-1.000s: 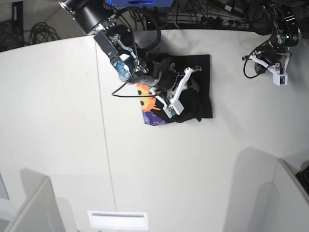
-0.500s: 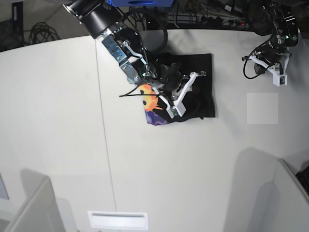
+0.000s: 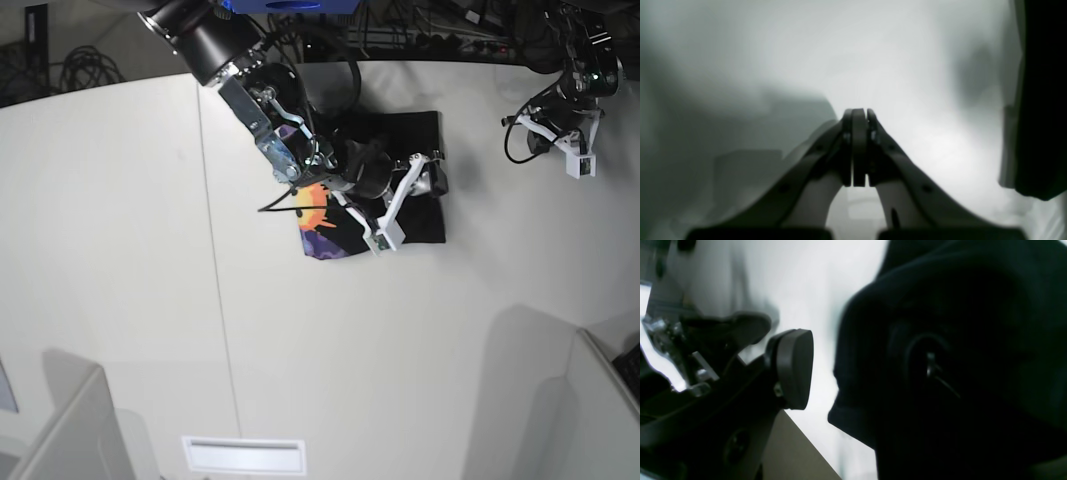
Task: Fold the T-shirt properly
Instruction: 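Fold the held end over toward the left gripper with the right gripper, then release the folded bundle and pull the right gripper back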
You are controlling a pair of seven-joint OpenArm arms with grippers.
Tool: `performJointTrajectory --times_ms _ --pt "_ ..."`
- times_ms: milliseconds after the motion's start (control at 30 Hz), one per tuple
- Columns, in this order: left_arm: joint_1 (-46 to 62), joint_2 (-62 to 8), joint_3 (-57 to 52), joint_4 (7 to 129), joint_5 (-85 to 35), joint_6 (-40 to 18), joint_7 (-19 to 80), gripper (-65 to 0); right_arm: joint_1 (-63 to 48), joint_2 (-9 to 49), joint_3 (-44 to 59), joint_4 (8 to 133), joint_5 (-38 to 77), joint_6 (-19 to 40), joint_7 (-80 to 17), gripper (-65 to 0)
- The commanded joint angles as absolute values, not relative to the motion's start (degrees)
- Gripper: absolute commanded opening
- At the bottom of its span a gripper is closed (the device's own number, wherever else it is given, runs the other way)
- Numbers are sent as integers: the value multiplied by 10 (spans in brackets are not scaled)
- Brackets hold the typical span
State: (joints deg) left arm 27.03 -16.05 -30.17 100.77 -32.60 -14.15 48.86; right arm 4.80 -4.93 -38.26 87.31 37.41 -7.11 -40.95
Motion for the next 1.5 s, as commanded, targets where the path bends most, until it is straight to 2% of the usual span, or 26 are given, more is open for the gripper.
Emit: performJointTrajectory --times_ms 0,233,367,433,567,600,700,1033,1167,1200,1267,1333,1467 --pt "271 -167 -305 1019 -329 -144 480 -650 59 -62 -394 882 380 -67 -402 -269" --pt "271 -167 -305 1019 -329 -144 480 -650 102 -68 -485 864 379 -67 -407 -269" --pt "271 -166 -329 1019 -329 -145 480 -650 120 -58 -514 917 379 -68 -409 -276" --pt "271 -157 -352 1019 -329 -170 480 -650 122 -41 -516 961 379 -68 -409 -318" --pt "271 -154 -395 1018 -329 -273 480 -650 122 -8 -502 1031 379 -68 -409 -443" --pt "271 -154 -399 1019 -329 -291 481 -650 119 0 -487 1041 379 -68 -409 -480" --pt "272 -153 -394 1019 -329 -316 482 -650 99 29 -420 1055 379 -68 -408 -650" --pt "255 -58 -352 1089 -330 -317 482 -650 16 88 -254 1057 381 -65 -405 -650" --pt "248 -36 -322 1085 -330 -317 482 -309 -7 110 -230 1057 381 -64 -405 -650" --pt "247 -31 -316 1085 -330 -317 482 -242 -12 114 -229 1057 381 -64 -405 -650" --pt "233 -23 -301 1082 -331 -317 482 -146 -21 116 -226 1057 381 -64 -405 -650" --pt "222 -18 -289 1062 -331 -317 482 -117 -28 118 -226 1057 380 -64 -405 -650" --pt "190 -12 -271 1001 -331 -317 482 -117 -36 129 -228 1057 380 -64 -405 -650"
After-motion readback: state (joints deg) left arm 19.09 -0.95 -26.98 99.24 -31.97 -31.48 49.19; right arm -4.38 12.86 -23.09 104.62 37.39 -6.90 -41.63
